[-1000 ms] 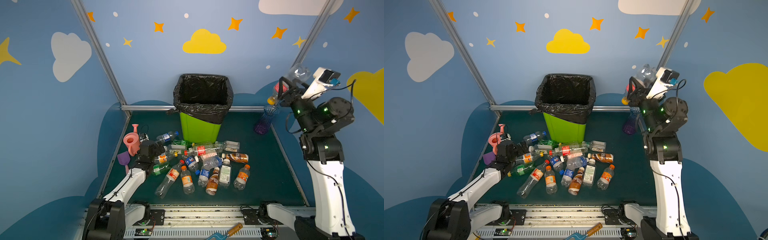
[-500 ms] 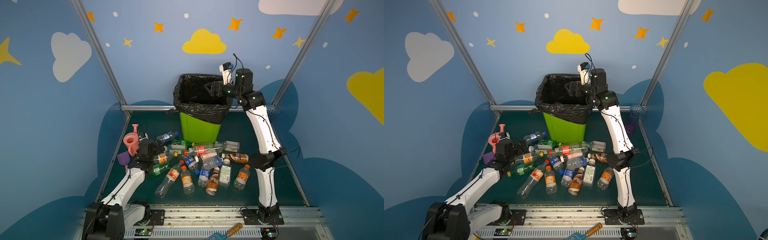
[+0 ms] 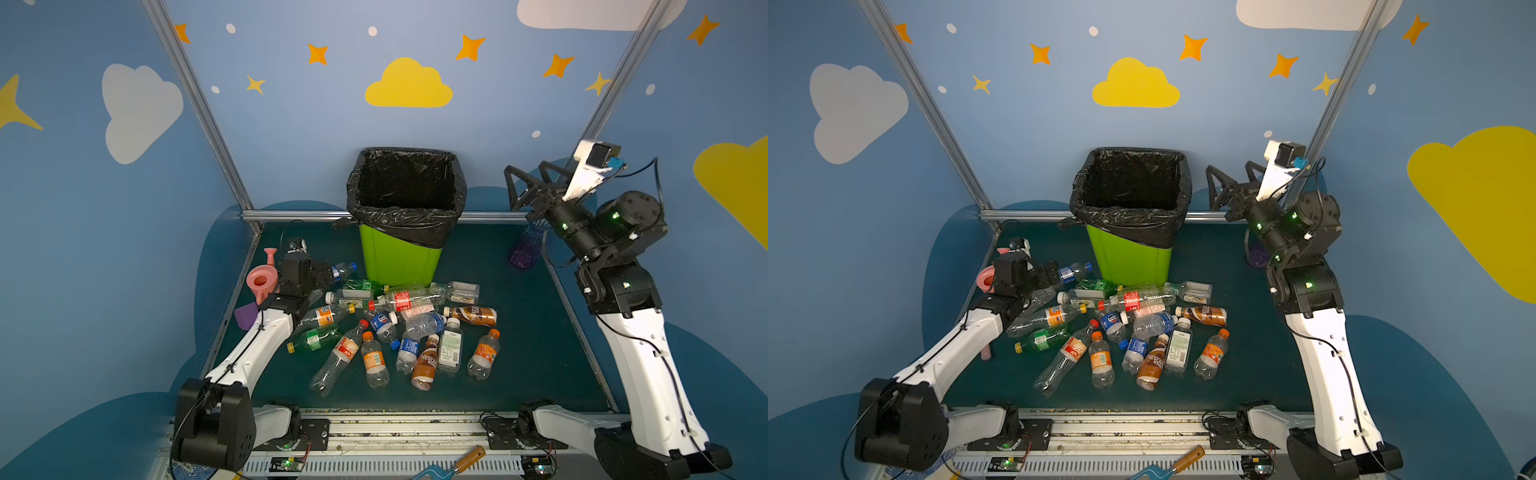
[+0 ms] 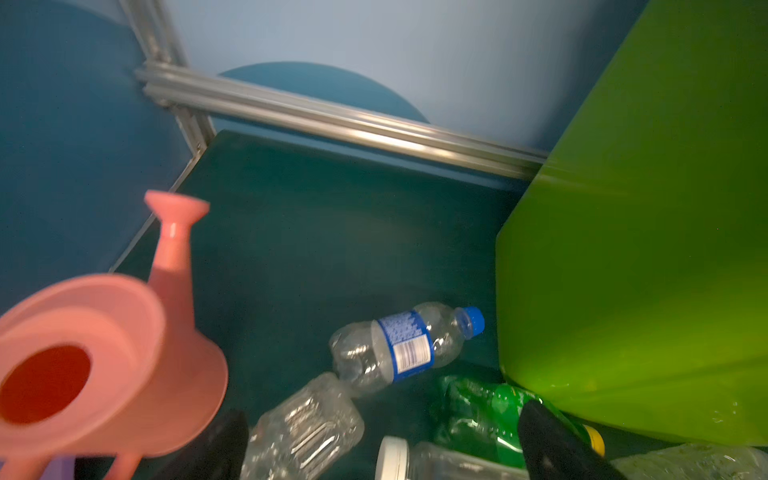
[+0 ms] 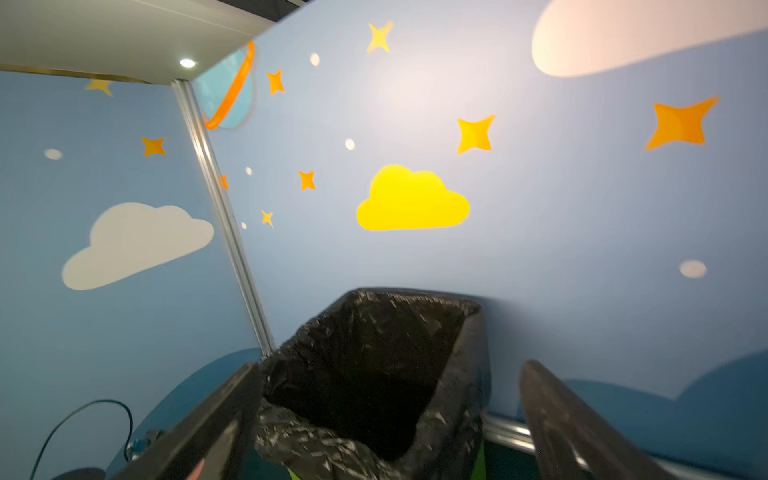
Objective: Throw the plastic bottles in the bin
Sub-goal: 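Release the bottle into the bin and withdraw the right gripper, then grasp the blue-capped water bottle with the left gripper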
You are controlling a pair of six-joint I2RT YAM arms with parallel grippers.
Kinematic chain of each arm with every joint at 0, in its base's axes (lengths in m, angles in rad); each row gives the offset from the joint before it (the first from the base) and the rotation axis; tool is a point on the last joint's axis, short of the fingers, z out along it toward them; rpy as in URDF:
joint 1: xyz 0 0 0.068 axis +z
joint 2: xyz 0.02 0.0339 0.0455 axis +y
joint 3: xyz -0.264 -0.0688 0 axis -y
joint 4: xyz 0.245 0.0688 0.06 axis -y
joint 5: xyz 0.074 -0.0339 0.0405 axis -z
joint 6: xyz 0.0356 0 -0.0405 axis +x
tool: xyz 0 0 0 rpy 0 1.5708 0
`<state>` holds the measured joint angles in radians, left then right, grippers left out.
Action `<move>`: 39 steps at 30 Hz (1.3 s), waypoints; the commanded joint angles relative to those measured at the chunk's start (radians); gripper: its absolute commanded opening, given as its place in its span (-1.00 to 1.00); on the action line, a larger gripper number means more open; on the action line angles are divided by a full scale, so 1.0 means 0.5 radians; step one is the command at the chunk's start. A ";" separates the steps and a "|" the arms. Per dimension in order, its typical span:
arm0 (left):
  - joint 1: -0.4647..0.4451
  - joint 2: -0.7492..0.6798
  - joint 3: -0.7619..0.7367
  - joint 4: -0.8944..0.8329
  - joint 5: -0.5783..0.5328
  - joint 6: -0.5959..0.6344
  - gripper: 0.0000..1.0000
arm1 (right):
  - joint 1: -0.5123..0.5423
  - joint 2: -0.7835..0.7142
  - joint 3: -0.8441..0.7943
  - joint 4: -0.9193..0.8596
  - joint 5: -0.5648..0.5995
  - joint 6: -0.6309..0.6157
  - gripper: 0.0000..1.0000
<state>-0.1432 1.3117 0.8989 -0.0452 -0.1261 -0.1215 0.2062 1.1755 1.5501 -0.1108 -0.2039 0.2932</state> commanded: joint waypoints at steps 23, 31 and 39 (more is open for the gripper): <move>0.026 1.123 1.052 -0.903 0.161 1.031 0.83 | -0.606 -0.311 -1.936 0.224 -0.365 0.479 0.95; 0.023 1.238 1.136 -0.990 0.260 1.173 0.72 | -0.662 -0.295 -1.850 0.032 -0.370 0.372 0.96; 0.034 1.374 1.266 -1.023 0.229 1.204 0.60 | -0.747 -0.341 -1.911 0.001 -0.398 0.398 0.96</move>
<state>-0.1310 1.9697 1.4933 -0.5297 -0.0128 0.4656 -0.1543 1.0225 0.6003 -0.0937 -0.3859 0.4911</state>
